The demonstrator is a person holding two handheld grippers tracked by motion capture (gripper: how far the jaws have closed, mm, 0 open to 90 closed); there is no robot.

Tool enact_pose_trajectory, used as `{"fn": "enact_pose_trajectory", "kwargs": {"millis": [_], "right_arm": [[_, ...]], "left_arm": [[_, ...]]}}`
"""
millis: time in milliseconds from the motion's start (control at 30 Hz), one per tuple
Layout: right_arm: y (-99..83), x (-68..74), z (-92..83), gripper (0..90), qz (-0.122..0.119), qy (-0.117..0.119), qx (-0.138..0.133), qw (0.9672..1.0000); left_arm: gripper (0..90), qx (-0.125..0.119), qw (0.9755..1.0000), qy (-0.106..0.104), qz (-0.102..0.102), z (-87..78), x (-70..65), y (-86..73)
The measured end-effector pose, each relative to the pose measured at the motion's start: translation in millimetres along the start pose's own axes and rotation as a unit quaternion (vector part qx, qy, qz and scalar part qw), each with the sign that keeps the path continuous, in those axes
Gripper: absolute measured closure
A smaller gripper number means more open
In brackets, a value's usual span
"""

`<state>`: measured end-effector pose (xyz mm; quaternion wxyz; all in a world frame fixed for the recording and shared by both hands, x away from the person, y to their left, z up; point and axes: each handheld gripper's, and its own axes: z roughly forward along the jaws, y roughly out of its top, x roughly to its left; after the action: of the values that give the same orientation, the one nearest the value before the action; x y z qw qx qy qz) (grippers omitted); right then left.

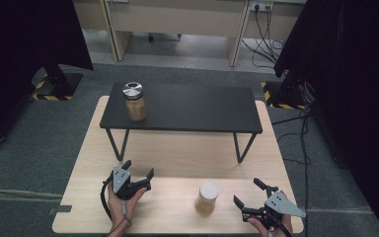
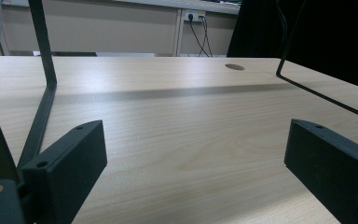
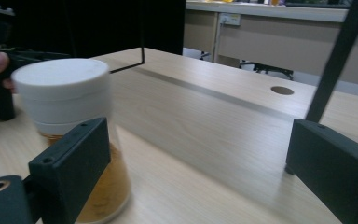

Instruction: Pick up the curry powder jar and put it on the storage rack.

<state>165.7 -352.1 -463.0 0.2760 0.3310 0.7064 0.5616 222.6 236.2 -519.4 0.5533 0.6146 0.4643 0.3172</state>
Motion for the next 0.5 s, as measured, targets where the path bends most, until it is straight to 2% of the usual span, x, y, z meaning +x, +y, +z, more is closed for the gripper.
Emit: {"fn": "enact_pose_trajectory", "kwargs": {"millis": [300, 500], "right_arm": [[4.9, 9.6, 0.4, 6.3, -0.006, 0.041, 0.003, 0.9992], [7.9, 15.3, 9.6, 6.1, -0.012, 0.066, 0.004, 0.9978]], "left_arm": [[4.8, -0.001, 1.0000, 0.000, -0.001, 0.1, -0.5, -0.4], [4.8, -0.001, 1.0000, 0.000, -0.001, 0.1, -0.4, -0.5]]}}
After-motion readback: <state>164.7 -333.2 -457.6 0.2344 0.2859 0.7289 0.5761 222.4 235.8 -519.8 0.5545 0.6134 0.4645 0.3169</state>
